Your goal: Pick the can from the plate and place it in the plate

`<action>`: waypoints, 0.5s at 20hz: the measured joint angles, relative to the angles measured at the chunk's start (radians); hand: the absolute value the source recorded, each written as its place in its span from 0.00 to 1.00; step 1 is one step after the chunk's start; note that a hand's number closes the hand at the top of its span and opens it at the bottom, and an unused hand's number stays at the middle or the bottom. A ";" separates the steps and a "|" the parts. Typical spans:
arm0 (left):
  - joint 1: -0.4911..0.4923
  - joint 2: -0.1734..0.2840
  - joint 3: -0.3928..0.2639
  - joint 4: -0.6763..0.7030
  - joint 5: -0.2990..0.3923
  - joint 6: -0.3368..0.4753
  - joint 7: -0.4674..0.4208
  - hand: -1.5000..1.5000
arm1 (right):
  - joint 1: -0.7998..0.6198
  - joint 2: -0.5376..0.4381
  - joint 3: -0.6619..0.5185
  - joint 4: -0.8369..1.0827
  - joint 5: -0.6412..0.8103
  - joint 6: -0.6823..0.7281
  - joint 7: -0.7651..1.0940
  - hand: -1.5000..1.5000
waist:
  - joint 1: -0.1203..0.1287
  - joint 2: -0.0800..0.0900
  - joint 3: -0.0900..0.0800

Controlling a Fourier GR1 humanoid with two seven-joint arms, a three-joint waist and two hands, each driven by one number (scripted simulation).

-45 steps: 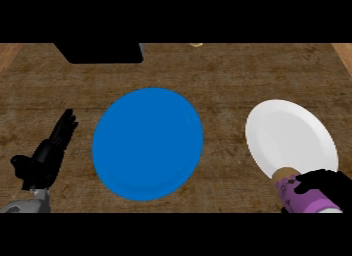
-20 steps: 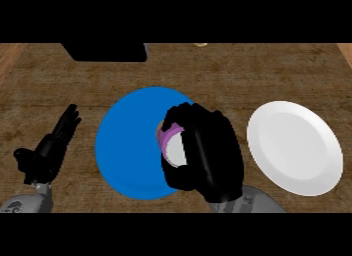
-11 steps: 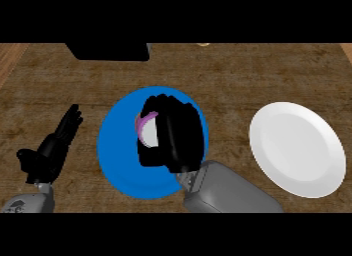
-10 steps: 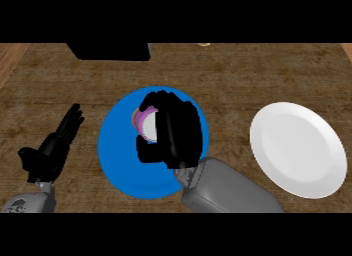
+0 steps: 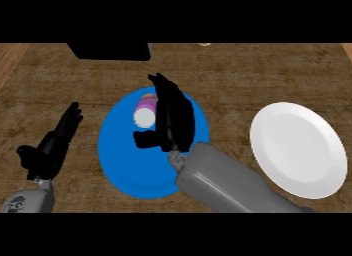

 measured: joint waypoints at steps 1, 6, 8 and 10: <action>0.001 -0.004 -0.005 -0.003 -0.005 0.004 0.003 0.50 | -0.006 0.000 -0.009 0.007 -0.014 -0.029 -0.012 0.00 | 0.001 0.000 0.000; 0.016 -0.004 -0.001 -0.032 -0.004 0.011 0.026 0.50 | 0.061 -0.001 -0.060 -0.034 -0.062 -0.194 -0.111 0.00 | -0.008 -0.002 0.001; 0.029 -0.006 0.003 -0.033 -0.003 0.014 0.018 0.50 | 0.106 -0.009 -0.097 -0.093 -0.111 -0.223 -0.158 0.00 | -0.017 -0.003 0.002; 0.024 -0.007 0.005 -0.033 -0.006 0.020 0.020 0.50 | 0.166 -0.032 -0.128 -0.159 -0.175 -0.252 -0.228 0.00 | -0.024 -0.002 0.002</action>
